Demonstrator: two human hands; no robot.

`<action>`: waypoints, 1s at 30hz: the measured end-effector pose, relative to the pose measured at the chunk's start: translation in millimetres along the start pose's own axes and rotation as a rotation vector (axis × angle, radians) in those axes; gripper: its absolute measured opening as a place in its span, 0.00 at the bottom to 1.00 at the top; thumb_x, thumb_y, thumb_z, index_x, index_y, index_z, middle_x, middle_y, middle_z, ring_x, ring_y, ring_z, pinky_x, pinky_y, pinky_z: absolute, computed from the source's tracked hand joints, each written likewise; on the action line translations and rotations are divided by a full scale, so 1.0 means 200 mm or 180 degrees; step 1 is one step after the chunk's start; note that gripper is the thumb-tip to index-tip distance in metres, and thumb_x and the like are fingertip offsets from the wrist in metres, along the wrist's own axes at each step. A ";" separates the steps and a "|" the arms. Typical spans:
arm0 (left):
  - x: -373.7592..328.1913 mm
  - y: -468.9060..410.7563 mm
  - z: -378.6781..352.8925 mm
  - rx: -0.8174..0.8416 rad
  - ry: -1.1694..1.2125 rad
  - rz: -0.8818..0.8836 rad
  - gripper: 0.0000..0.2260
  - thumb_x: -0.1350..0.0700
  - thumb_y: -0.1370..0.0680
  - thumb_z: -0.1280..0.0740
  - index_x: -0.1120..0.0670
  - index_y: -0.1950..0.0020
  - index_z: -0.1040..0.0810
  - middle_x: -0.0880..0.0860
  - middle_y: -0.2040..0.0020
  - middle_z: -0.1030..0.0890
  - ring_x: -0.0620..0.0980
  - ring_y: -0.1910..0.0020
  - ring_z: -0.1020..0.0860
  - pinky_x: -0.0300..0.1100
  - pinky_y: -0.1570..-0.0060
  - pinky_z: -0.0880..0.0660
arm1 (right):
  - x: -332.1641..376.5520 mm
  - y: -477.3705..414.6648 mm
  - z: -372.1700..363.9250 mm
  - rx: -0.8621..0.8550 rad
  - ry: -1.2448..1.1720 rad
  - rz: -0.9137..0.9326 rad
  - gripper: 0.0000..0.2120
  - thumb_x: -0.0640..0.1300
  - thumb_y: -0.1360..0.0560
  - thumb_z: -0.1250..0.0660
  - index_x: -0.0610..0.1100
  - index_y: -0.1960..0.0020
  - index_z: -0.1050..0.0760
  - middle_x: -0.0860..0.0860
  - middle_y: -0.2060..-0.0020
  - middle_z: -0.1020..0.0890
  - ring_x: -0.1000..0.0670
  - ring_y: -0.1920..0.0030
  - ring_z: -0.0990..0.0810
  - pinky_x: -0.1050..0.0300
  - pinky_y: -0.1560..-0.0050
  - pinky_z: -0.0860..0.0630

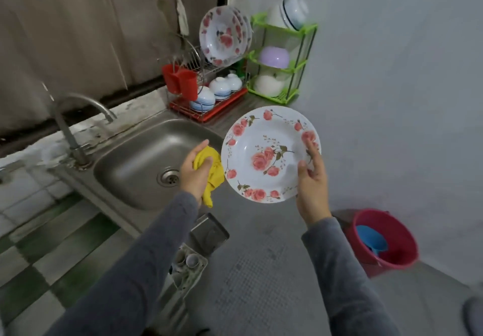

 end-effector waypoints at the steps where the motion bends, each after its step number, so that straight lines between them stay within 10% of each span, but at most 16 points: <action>1: 0.01 -0.05 -0.08 0.0046 -0.0008 -0.0002 0.20 0.59 0.19 0.33 0.30 0.46 0.20 0.52 0.35 0.21 0.51 0.40 0.20 0.53 0.41 0.21 | 0.00 -0.06 0.05 -0.0044 -0.0001 -0.0011 0.22 0.37 0.15 0.46 0.55 0.26 0.31 0.58 0.34 0.23 0.48 0.38 0.18 0.43 0.41 0.19; 9: 0.09 -0.51 -0.61 0.0228 -0.0124 -0.0129 0.21 0.60 0.20 0.34 0.30 0.47 0.20 0.50 0.32 0.24 0.50 0.34 0.25 0.51 0.35 0.25 | -0.03 -0.68 0.23 -0.0293 0.0101 0.0265 0.23 0.35 0.16 0.44 0.55 0.27 0.29 0.54 0.31 0.25 0.51 0.36 0.20 0.47 0.39 0.20; 13: 0.05 -0.83 -0.87 -0.0027 -0.0048 -0.0165 0.19 0.62 0.20 0.35 0.36 0.43 0.21 0.47 0.34 0.23 0.40 0.48 0.23 0.36 0.48 0.24 | 0.00 -1.09 0.21 -0.0260 0.0326 0.0407 0.24 0.35 0.16 0.43 0.61 0.31 0.28 0.56 0.31 0.24 0.53 0.32 0.24 0.46 0.33 0.24; 19: -0.06 -1.29 -1.15 -0.0381 -0.0118 -0.0450 0.18 0.62 0.20 0.36 0.39 0.39 0.22 0.50 0.32 0.24 0.52 0.34 0.27 0.54 0.32 0.28 | 0.05 -1.67 0.13 0.0006 0.0580 0.0772 0.24 0.34 0.16 0.44 0.54 0.25 0.31 0.57 0.28 0.28 0.55 0.28 0.30 0.64 0.34 0.27; 30: -0.38 -1.92 -1.21 -0.1526 -0.0226 -0.1120 0.19 0.63 0.19 0.39 0.43 0.34 0.24 0.48 0.31 0.27 0.49 0.32 0.28 0.46 0.34 0.27 | 0.12 -2.50 -0.35 0.1144 0.0801 0.1676 0.26 0.30 0.17 0.46 0.48 0.22 0.36 0.67 0.36 0.30 0.78 0.40 0.33 0.78 0.40 0.33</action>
Point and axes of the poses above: each hand's wrist, its own y-axis away from the middle knuckle, its own z-axis out of the back of the hand, x = y × z, the point moved 2 cm from there along -y, towards the middle knuckle
